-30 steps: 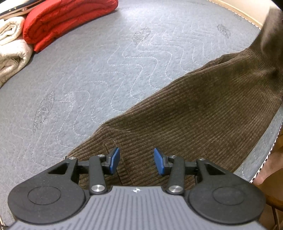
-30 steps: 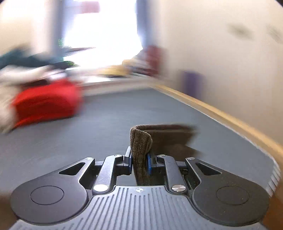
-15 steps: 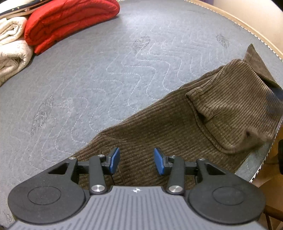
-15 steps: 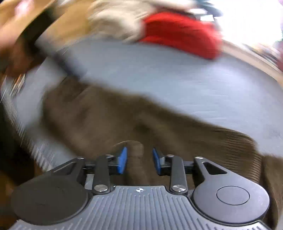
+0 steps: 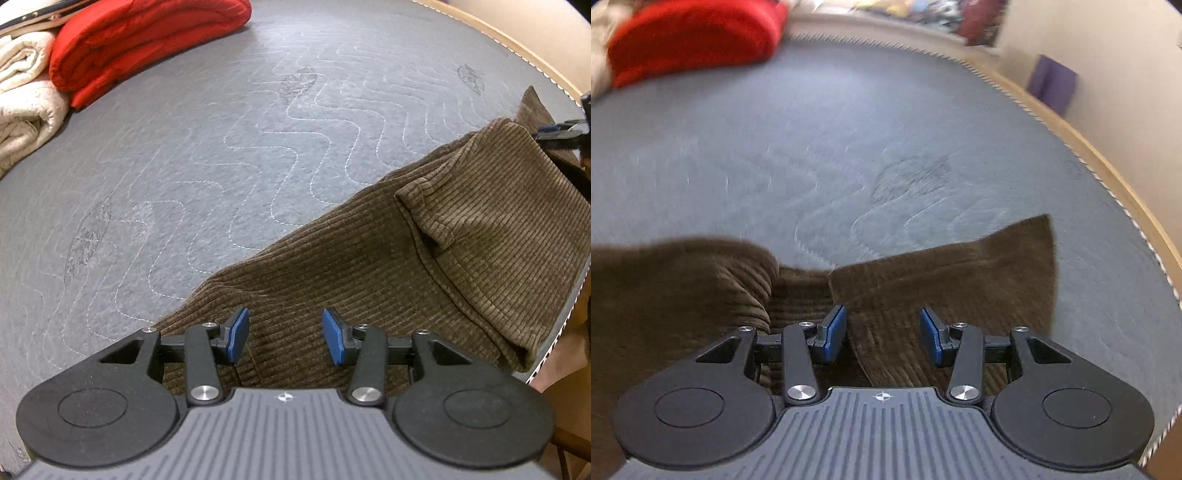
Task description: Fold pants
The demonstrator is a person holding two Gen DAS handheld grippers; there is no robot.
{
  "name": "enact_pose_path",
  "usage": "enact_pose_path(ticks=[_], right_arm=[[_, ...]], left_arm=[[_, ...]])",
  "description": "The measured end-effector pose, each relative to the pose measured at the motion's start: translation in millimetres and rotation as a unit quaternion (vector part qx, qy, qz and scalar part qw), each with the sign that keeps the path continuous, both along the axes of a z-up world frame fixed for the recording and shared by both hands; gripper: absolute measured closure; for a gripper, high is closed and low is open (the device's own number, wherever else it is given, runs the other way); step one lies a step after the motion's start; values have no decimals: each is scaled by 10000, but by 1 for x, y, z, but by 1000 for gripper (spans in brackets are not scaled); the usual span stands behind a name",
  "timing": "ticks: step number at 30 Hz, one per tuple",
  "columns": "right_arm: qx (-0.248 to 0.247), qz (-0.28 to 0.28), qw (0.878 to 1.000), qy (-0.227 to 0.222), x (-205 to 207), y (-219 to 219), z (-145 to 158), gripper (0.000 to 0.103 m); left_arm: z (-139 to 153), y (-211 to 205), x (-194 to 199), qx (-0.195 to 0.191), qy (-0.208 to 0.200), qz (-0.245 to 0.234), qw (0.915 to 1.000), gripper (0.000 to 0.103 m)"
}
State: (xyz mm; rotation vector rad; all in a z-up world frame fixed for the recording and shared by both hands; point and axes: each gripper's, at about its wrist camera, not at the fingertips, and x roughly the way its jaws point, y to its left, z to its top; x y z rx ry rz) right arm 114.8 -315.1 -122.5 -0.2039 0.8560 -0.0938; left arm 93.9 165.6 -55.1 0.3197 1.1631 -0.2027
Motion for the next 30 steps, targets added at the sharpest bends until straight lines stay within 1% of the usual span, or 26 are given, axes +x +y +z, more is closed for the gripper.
enact_pose_path(ticks=[2, 3, 4, 5, 6, 8, 9, 10, 11, 12, 13, 15, 16, 17, 18, 19, 20, 21, 23, 24, 25, 26, 27, 28, 29, 30], right_arm=[[-57, 28, 9999, 140, 12, 4, -9, 53], [-98, 65, 9999, 98, 16, 5, -12, 54], [-138, 67, 9999, 58, 16, 5, -10, 62], [-80, -20, 10000, 47, 16, -1, -5, 74], [26, -176, 9998, -23, 16, -6, 3, 93], [184, -610, 9970, -441, 9, -17, 30, 94], [284, -740, 9944, -697, 1, -17, 49, 94], [387, -786, 9915, -962, -7, -15, 66, 95], [464, -712, 9885, -1247, -19, -6, 87, 95], [549, -456, 9851, -1567, -36, 9, 109, 95], [660, -80, 9801, -1870, -54, 26, 127, 95], [796, 1061, 9623, -2376, -99, 75, 155, 95], [814, 1628, 9512, -2492, -121, 99, 161, 95], [881, 2192, 9398, -2468, -143, 124, 160, 95], [946, 2610, 9325, -2312, -159, 145, 154, 95], [997, 2972, 9274, -2041, -171, 165, 142, 95], [1042, 3318, 9241, -1584, -181, 185, 123, 94], [971, 3574, 9221, -1121, -187, 201, 102, 93], [560, 3853, 9209, -179, -196, 230, 53, 85], [415, 4025, 9143, 176, -201, 238, 33, 87], [288, 4150, 9087, 335, -206, 242, 22, 87], [107, 4257, 9043, 307, -212, 246, 17, 86], [2, 4356, 8999, 187, -219, 249, 19, 82], [-34, 4480, 8940, 84, -222, 249, 22, 74], [-79, 4531, 8914, -39, -224, 249, 25, 69], [-158, 4483, 8936, -183, -224, 248, 26, 56]], left_arm=[[-1, 2, 1, 10, 13, 37, 10000, 54], [-1, 2, 2, 14, 16, 53, 10000, 54], [-1, 3, 2, 23, 20, 69, 10000, 54], [-2, 3, 3, 39, 20, 79, 10000, 54], [-2, 4, 3, 51, 11, 86, 9999, 54], [2, 4, 4, 13, -39, 93, 9999, 54], [4, 4, 4, -29, -77, 86, 9999, 54], [7, 3, 3, -80, -124, 75, 9999, 54], [10, 2, 2, -136, -166, 64, 9997, 54], [12, 2, 2, -175, -188, 52, 9997, 54], [14, 0, 1, -202, -208, 31, 9996, 54], [16, -2, -2, -221, -236, -31, 9995, 54], [16, -2, -3, -220, -233, -48, 9995, 54], [15, -3, -4, -203, -225, -51, 9995, 54], [15, -2, -4, -180, -222, -43, 9996, 54], [15, -2, -5, -170, -219, -24, 9996, 54], [15, -1, -6, -183, -210, 6, 9996, 54], [16, 0, -6, -203, -199, 34, 9996, 54], [16, 2, -7, -207, -189, 73, 9996, 54], [16, 3, -8, -203, -191, 86, 9996, 54], [17, 4, -9, -213, -192, 101, 9995, 54], [17, 4, -10, -223, -190, 112, 9995, 54], [17, 5, -11, -226, -191, 110, 9995, 54], [17, 5, -11, -214, -189, 96, 9995, 54], [17, 5, -12, -190, -183, 79, 9996, 54], [17, 7, -13, -160, -174, 68, 9997, 54]])
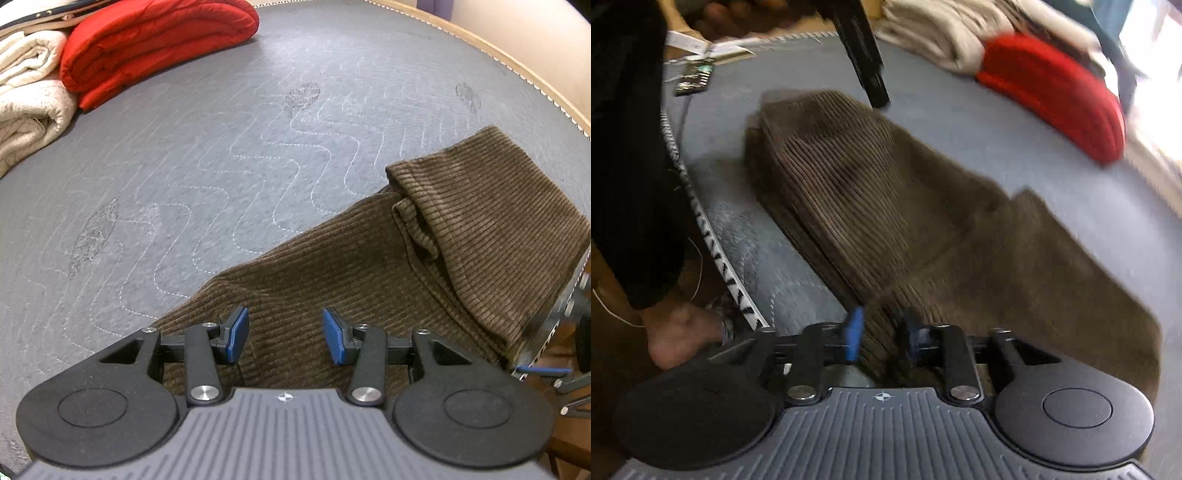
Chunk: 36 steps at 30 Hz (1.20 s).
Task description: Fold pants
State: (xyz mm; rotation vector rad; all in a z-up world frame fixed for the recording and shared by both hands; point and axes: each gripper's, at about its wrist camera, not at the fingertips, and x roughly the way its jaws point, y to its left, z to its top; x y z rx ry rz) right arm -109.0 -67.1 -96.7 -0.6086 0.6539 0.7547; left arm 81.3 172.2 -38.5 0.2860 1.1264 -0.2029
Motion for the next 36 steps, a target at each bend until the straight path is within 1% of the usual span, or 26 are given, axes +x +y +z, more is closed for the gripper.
enact_pose_path(ticks=[1, 2, 4, 7, 9, 10, 11, 12, 13, 15, 16, 17, 19, 20, 21, 22, 24, 25, 26, 28, 30, 31, 32, 33, 35, 36], right_arm=[[-31, -38, 9999, -97, 2, 1, 1, 47], [-112, -16, 9998, -140, 6, 0, -3, 46], [-361, 115, 9991, -167, 9, 5, -14, 46], [-720, 538, 9959, -116, 9, 13, -29, 46], [-837, 621, 9942, -263, 8, 16, -35, 46], [-844, 626, 9941, -262, 10, 17, -35, 48], [-808, 605, 9946, -226, 13, 17, -34, 54], [-691, 572, 9959, -117, 18, 15, -28, 66], [-475, 482, 9977, 39, 24, 11, -19, 76], [445, -34, 9975, 540, 49, -11, 15, 79], [1048, -412, 9913, 686, 64, -29, 37, 79], [1662, -857, 9801, 671, 77, -51, 62, 80], [2857, -1664, 9430, 381, 94, -100, 110, 80], [3270, -1948, 9246, 174, 96, -118, 128, 80], [3528, -2178, 9099, -96, 96, -131, 142, 80], [3664, -2284, 9014, -339, 94, -136, 152, 80], [3932, -2250, 8891, -648, 85, -133, 164, 80], [4011, -2166, 8873, -690, 81, -125, 166, 80], [3983, -2043, 8917, -675, 77, -112, 164, 80], [3685, -1749, 9117, -495, 73, -77, 151, 80], [3241, -1469, 9345, 69, 75, -40, 123, 80], [2831, -1330, 9489, 416, 77, -21, 106, 79], [2264, -1164, 9641, 758, 79, 0, 83, 79], [1776, -1064, 9728, 1038, 79, 15, 60, 79], [914, -925, 9807, 1458, 77, 35, 17, 78], [691, -835, 9818, 1562, 75, 39, 3, 77]], left_arm=[[-1, 1, -1, 22, 11, 4, 10000, 54], [-2, 3, 0, 34, 32, 23, 10000, 54], [-4, 3, 0, 74, 72, 42, 9999, 54], [-5, 4, 1, 77, 94, 14, 9999, 54], [-6, 3, 1, 80, 103, -12, 9999, 54], [-6, 2, 1, 93, 99, -21, 9999, 54], [-5, 1, 2, 95, 93, -22, 9999, 54], [-5, 2, 2, 81, 88, -13, 9999, 54], [-4, 2, 3, 71, 82, 1, 9999, 54], [-3, 4, 4, 57, 54, 24, 10000, 54], [-2, 5, 3, 39, 38, 40, 10000, 54], [-1, 5, 3, 24, 30, 52, 10000, 54], [0, 6, 2, 3, 11, 62, 10000, 54], [0, 7, 2, -3, 14, 54, 10000, 54], [1, 7, 1, 7, 18, 40, 10000, 54], [0, 7, 1, 25, 18, 25, 10000, 54], [0, 8, 1, 37, 22, 39, 10000, 54], [0, 8, 2, 35, 29, 68, 10000, 54], [1, 8, 2, 38, 30, 95, 9999, 54], [2, 8, 3, 29, 20, 132, 9999, 54], [3, 8, 4, -6, 6, 164, 9999, 54], [3, 8, 4, -4, 7, 170, 9999, 54], [4, 8, 4, 7, 6, 167, 9999, 54], [4, 7, 4, 12, 4, 165, 9999, 54], [3, 6, 5, 2, 15, 166, 9999, 54], [3, 6, 6, 10, 21, 161, 9999, 54]])
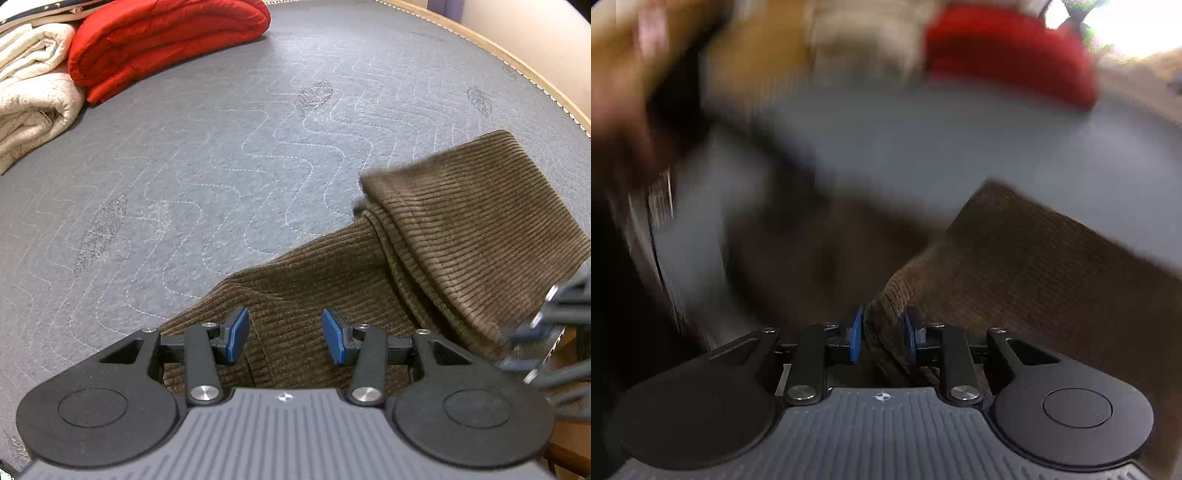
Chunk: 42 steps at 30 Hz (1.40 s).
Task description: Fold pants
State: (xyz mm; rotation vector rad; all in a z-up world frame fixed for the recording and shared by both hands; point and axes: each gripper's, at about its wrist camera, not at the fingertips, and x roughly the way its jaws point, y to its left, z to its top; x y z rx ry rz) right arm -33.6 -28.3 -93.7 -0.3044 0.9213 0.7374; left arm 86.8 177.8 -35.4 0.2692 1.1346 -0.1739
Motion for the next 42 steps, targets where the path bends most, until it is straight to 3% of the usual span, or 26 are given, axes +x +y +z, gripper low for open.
enact_pose_path(ticks=[3, 7, 10, 12, 14, 18, 23, 26, 29, 30, 33, 37, 42], right_arm=[[-85, 147, 9996, -203, -9, 2, 0, 75], [700, 213, 9973, 42, -16, -16, 28, 73], [1021, -416, 9929, -438, -21, -49, 49, 69], [1147, -1272, 9827, -709, -17, -84, 56, 59], [1056, -2326, 9632, -835, -10, -121, 53, 49], [1115, -3958, 9109, -346, 2, -193, 33, 48], [1175, -5010, 8564, 411, 8, -243, -4, 48], [1418, -5265, 8347, 776, 11, -259, -18, 48], [1675, -5166, 8322, 1121, 15, -270, -25, 45], [1644, -5154, 8332, 1140, 16, -269, -27, 40], [1456, -5150, 8361, 1206, 21, -266, -35, 38], [1477, -5203, 8316, 1259, 24, -259, -38, 38], [1404, -5138, 8366, 1277, 25, -259, -37, 37]], left_arm=[[1, -3, 2, -18, -4, -40, 10000, 54], [-1, -11, 7, -107, 27, -144, 9998, 52], [-1, -22, 13, -303, 51, -199, 9993, 52], [-1, -30, 17, -616, 131, -160, 9979, 52], [-4, -39, 21, -1061, 311, -77, 9938, 50], [-26, -55, 21, -1407, 881, 191, 9859, 45], [-64, -62, 16, -1492, 1657, 663, 9726, 45], [-78, -68, 12, -1600, 1866, 676, 9670, 45], [-85, -73, 8, -1641, 1934, 698, 9648, 45], [-87, -74, 6, -1642, 1937, 721, 9645, 45], [-91, -76, 2, -1660, 1894, 768, 9647, 46], [-88, -78, -2, -1726, 1803, 709, 9658, 72], [-67, -71, -6, -2136, 1705, 718, 9593, 84]])
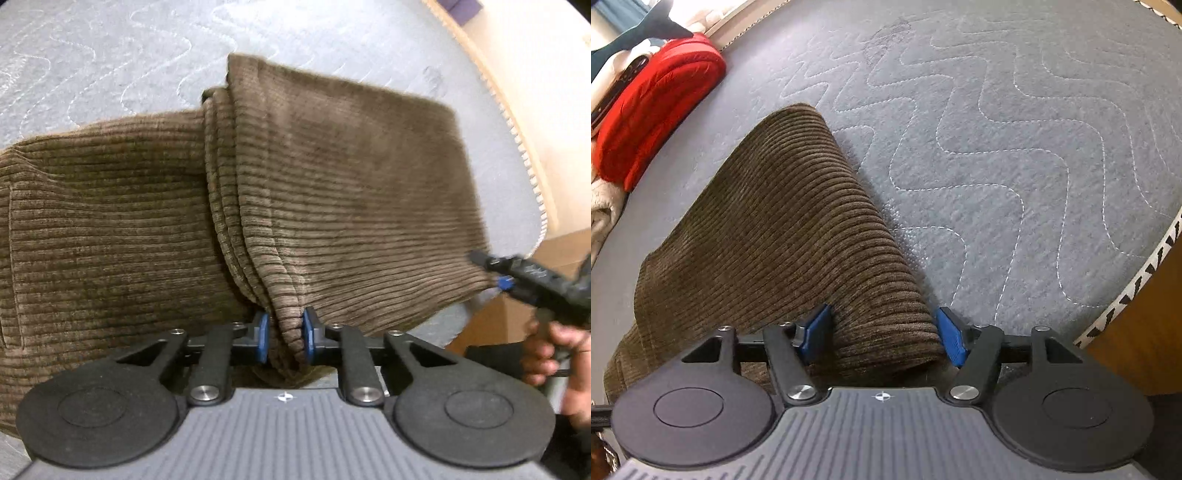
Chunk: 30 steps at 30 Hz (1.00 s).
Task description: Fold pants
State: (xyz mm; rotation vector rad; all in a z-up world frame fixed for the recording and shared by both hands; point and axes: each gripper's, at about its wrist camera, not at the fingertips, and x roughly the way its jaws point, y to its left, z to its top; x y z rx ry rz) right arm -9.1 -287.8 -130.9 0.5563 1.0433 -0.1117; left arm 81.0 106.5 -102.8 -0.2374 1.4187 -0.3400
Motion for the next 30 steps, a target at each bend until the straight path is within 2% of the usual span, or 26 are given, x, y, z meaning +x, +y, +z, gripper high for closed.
enact_pose_path(ticks=[3, 5, 6, 7, 8, 10, 12, 13, 14, 16, 17, 19, 21, 23, 24, 26, 27, 30], right_arm=[[57, -15, 10000, 11, 1, -3, -3, 40], [76, 1, 10000, -34, 0, -4, 0, 49], [61, 77, 9999, -68, -1, -4, 2, 57], [41, 176, 9998, -105, -1, -3, 3, 64], [11, 241, 9996, -148, -1, -2, 5, 66], [-27, 289, 9994, -196, -3, -3, 9, 72], [116, 165, 9994, -292, -5, -10, 19, 74], [230, 73, 9990, -370, -6, -15, 26, 75], [321, 49, 9983, -490, -7, -20, 35, 75], [314, 34, 9971, -687, -10, -26, 48, 76], [318, 29, 9971, -686, -11, -29, 49, 76], [281, 25, 9983, -504, -11, -29, 40, 75], [247, -46, 9992, -319, -11, -28, 28, 74], [119, -161, 9996, -182, -11, -26, 20, 67], [35, -178, 9998, -59, -9, -24, 17, 62], [116, -130, 9998, 48, -8, -22, 11, 56], [182, -148, 9997, 49, -8, -22, 10, 54], [245, -189, 9995, 81, -8, -25, 7, 52]], left_arm=[[23, 11, -5, -378, -183, 76, 9991, 85], [36, 18, -9, -556, -319, 78, 9979, 85], [37, 20, -10, -560, -332, 62, 9979, 85], [34, 21, -12, -505, -250, 13, 9984, 85], [27, 16, -11, -400, -141, -72, 9991, 84], [11, 5, -13, 20, 35, -394, 9992, 81], [5, -7, -12, 515, -24, -632, 9967, 76], [7, -8, -11, 576, -112, -619, 9964, 72], [11, -8, -9, 620, -213, -611, 9960, 67], [22, -12, -9, 999, -659, -734, 9901, 58], [27, -15, -10, 1159, -892, -826, 9858, 58], [32, -15, -10, 1077, -1133, -919, 9834, 58], [33, -20, -10, 724, -1119, -1011, 9859, 59], [28, -32, -14, 603, -1058, -1299, 9840, 64], [21, -38, -18, 656, -945, -1496, 9820, 64], [0, -49, -26, 1029, -635, -1857, 9751, 62], [-2, -50, -26, 1054, -616, -1902, 9741, 62], [3, -47, -15, 1022, -658, -1693, 9780, 63]])
